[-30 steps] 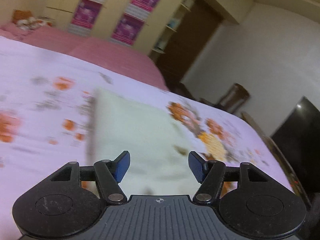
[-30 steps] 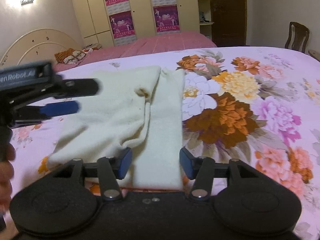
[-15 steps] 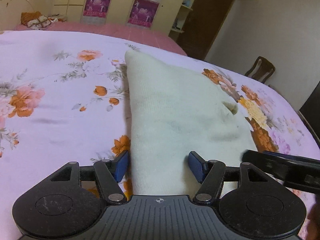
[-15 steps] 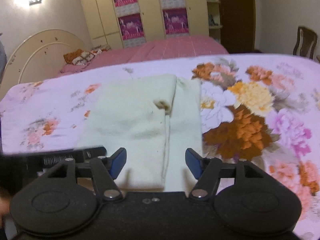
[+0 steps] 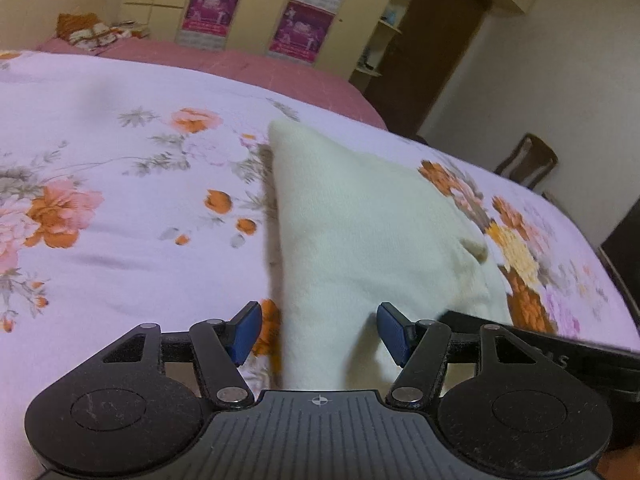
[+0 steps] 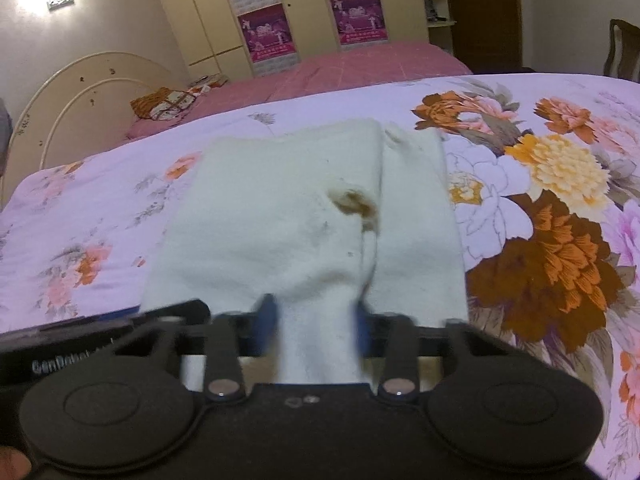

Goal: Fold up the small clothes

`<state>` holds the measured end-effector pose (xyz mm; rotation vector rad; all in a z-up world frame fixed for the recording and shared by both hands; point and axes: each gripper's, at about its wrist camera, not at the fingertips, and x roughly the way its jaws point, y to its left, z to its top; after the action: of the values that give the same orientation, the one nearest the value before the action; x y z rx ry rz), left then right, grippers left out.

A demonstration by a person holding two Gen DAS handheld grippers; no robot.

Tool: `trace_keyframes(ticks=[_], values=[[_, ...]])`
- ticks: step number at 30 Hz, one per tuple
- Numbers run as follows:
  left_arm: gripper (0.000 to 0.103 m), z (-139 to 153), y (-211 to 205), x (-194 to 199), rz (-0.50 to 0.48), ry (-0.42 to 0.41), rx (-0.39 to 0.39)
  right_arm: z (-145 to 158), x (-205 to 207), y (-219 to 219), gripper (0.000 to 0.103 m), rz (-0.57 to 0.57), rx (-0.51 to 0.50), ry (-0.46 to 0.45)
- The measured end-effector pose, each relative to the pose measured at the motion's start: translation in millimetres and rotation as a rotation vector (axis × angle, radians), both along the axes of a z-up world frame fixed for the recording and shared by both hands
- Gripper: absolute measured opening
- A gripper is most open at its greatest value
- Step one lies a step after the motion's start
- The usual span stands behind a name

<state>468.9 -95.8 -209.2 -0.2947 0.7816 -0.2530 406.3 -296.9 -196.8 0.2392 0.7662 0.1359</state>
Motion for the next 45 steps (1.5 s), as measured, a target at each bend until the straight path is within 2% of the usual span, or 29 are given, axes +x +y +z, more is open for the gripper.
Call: trace_keyframes(ticks=[3,5,10,12,15,17,21,23,25,27,29,34,38,40,43,45], values=[[0.064,0,4,5,0.017,0.004,-0.006,-1,3,-10,0.018,-0.035,0.056,0.000],[0.064,1,5,8,0.020,-0.006,-0.002,-1,7,-16,0.033,-0.069,0.092,-0.013],[0.064,2,3,20,0.026,-0.018,0.009,-2,21,-18,0.043,-0.080,0.142,-0.015],[0.064,2,1,25,0.023,-0.022,0.015,-2,25,-18,0.043,-0.085,0.177,-0.014],[0.064,3,0,28,0.022,-0.026,0.016,5,24,-13,0.035,-0.082,0.172,-0.034],[0.064,2,0,30,0.021,-0.027,0.020,10,22,-8,0.017,-0.073,0.128,-0.050],[0.064,1,-1,33,0.022,-0.025,0.020,14,26,-7,0.017,-0.066,0.119,-0.082],[0.064,1,-2,34,0.021,-0.029,0.022,12,35,-11,0.033,-0.085,0.129,-0.083],[0.066,1,-4,36,0.017,-0.032,0.034,9,45,-16,0.037,-0.100,0.151,-0.074],[0.073,1,-6,38,0.022,-0.032,0.049,5,54,-18,0.033,-0.090,0.185,-0.044],[0.073,2,-7,39,0.024,-0.029,0.045,4,56,-17,0.014,-0.079,0.199,-0.033],[0.073,11,-13,37,0.011,-0.057,0.030,20,38,-14,0.011,-0.067,0.090,-0.120],[0.073,17,-23,36,-0.020,-0.065,0.013,29,29,-31,0.011,-0.083,0.016,-0.147],[0.073,15,-30,35,-0.035,-0.062,0.023,29,29,-43,0.011,-0.096,0.000,-0.136],[0.073,3,-40,39,-0.061,-0.018,0.056,13,36,-57,0.011,-0.107,0.027,-0.071],[0.073,-4,-42,40,-0.065,-0.001,0.060,3,36,-57,0.011,-0.125,0.010,-0.056]])
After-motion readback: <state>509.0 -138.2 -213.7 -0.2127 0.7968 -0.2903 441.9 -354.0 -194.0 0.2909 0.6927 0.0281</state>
